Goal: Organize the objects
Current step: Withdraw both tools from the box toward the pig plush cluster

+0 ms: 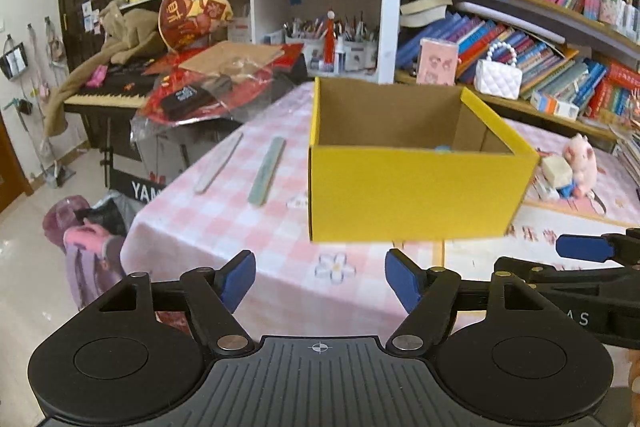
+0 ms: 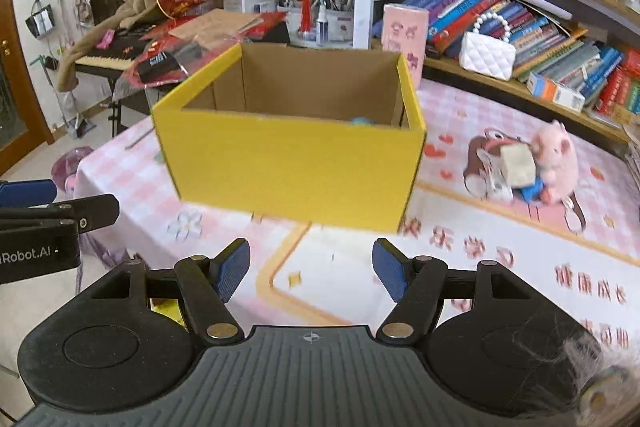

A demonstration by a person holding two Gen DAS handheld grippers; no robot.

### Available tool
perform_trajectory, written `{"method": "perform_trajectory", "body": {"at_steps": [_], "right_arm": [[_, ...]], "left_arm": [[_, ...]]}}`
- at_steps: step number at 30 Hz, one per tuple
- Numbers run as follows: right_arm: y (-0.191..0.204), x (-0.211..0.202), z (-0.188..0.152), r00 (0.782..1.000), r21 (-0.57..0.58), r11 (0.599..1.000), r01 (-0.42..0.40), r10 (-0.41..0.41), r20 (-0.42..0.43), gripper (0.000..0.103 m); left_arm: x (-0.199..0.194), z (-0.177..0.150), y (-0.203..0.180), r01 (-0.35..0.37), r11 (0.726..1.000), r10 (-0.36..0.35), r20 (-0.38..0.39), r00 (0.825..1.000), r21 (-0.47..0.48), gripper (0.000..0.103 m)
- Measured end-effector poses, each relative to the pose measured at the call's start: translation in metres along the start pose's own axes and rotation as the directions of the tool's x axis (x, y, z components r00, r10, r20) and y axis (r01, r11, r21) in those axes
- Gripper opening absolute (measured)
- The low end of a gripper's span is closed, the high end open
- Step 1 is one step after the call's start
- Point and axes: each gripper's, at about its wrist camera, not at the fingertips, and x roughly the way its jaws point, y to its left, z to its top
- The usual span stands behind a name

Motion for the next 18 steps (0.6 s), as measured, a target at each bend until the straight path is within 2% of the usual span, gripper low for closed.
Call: {"method": "perform_trajectory", "body": {"at_steps": [9,12,18], "right_arm": [[-0.006,-0.028,-0.034,0.996,0.073,0.994,0.087,-0.085,-0.024,0.066],[-0.012,-0.037,-0.04,0.991,0.095,0.987,0.131,-0.129,-0.023,0.067],[-0.03,-0.052,-0.053,0.978,0.144,0.967,0.209,-0.204,-0.052,0.068]], "left_arm": [[-0.014,-0.022,-0.012,0.067,0.996,-0.066,-0.026,0.997,0.052,0.076],[-0.015,-0.025,-0.018,0.103,0.992,-0.101,-0.031,0.994,0.069,0.081],[-0.016,-0.028,-0.042,0.173,0.976,-0.169,-0.04,0.985,0.131,0.081]]}}
